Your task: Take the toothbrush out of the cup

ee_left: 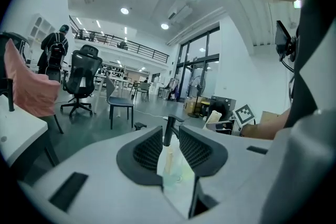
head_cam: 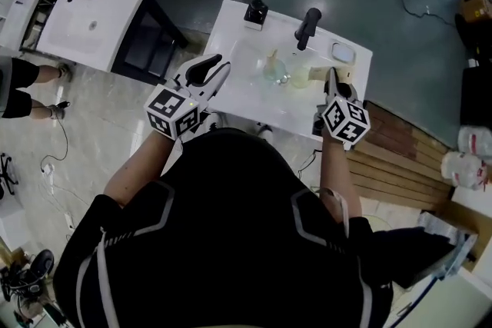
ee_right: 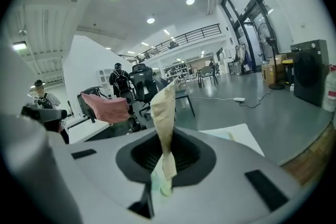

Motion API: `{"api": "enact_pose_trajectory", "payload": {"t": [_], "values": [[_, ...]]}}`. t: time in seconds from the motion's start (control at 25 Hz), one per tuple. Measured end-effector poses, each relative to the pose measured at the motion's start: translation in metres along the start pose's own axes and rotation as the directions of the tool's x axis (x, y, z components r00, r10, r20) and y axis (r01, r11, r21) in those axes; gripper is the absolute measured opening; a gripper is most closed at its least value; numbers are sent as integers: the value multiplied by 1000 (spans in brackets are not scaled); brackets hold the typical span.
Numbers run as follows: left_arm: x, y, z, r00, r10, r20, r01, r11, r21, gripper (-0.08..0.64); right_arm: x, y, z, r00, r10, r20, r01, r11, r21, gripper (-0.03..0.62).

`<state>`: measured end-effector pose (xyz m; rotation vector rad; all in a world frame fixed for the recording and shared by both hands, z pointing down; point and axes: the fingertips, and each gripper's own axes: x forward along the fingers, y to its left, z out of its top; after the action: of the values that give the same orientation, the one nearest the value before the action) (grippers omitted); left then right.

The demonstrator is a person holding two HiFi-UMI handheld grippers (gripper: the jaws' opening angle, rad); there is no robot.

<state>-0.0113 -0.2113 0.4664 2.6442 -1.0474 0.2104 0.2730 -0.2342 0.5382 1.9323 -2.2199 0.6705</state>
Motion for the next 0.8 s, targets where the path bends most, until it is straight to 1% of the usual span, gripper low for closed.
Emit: {"api": "enact_pose_trajectory", "payload": {"t": [0.32, 0.48, 0.68, 0.8], "values": [[19, 2, 4, 996, -90, 2, 90, 995, 30, 98, -34, 17, 43, 998, -23, 64, 21, 1000, 21, 34], [29, 7, 2, 995, -96, -7, 96, 995, 42, 98, -47, 26, 65, 996, -11, 94, 9, 1000, 15, 34], [40, 6, -4, 991, -133, -26, 134, 990, 46, 100, -64, 27, 85, 991, -46, 125, 48, 999, -13, 32], [47, 7, -10, 992, -123, -41, 125, 990, 57, 100, -74, 24, 91, 989, -63, 131, 67, 997, -28, 32]]}}
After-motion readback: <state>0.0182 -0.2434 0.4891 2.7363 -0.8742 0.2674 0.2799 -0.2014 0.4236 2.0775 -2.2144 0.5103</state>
